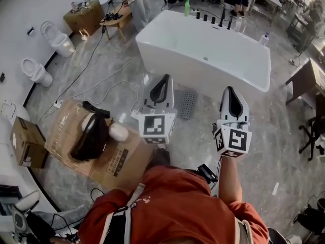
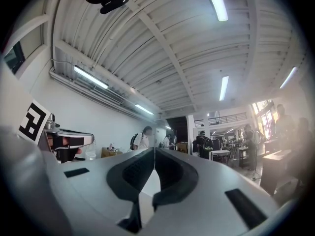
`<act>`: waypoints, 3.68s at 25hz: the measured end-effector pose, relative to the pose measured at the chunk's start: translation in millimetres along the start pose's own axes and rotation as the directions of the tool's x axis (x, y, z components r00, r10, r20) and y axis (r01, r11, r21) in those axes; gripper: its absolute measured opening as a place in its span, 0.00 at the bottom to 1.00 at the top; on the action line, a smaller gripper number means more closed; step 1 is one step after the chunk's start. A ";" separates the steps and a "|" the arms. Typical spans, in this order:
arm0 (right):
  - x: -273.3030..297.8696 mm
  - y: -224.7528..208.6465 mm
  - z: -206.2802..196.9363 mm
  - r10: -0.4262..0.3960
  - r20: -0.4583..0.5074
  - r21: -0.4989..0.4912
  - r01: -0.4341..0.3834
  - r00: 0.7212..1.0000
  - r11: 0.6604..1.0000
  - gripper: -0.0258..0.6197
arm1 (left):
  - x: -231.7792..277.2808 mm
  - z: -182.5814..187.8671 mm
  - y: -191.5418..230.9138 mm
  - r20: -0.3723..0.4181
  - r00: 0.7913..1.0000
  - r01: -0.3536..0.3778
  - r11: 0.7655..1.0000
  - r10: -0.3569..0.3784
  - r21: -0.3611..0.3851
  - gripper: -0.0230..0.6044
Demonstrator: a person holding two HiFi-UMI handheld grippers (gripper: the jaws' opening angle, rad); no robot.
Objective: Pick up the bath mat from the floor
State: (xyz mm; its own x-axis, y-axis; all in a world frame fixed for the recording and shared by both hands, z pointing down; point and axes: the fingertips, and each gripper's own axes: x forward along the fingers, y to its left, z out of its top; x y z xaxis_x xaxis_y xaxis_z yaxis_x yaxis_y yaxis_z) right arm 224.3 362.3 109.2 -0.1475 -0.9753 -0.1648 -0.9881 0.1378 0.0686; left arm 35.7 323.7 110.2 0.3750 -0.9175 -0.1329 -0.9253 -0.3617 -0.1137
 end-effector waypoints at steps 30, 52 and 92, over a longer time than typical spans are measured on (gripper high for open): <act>237.3 60.9 -39.2 -0.052 -0.076 -0.024 0.051 0.996 0.998 0.06 | 172.3 -32.3 162.6 0.035 0.999 0.011 0.993 -0.015 0.115 0.06; 306.2 72.9 -51.9 -0.054 -0.089 0.026 0.056 0.995 0.998 0.06 | 211.2 -54.9 210.2 0.001 1.000 0.016 0.994 -0.017 0.106 0.06; 384.5 -48.8 -141.0 0.017 -0.168 0.139 0.007 0.986 0.990 0.06 | 345.4 -128.1 148.4 -0.168 0.985 -0.018 0.994 0.037 0.112 0.06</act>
State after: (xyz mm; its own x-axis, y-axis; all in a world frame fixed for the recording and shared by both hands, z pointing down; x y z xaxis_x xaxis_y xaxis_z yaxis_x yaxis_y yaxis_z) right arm 222.2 -43.8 181.3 -0.1545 -0.9880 0.0045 -0.9856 0.1539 -0.0698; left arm 20.7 -68.1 173.6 0.3260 -0.9449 0.0301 -0.9198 -0.3244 -0.2208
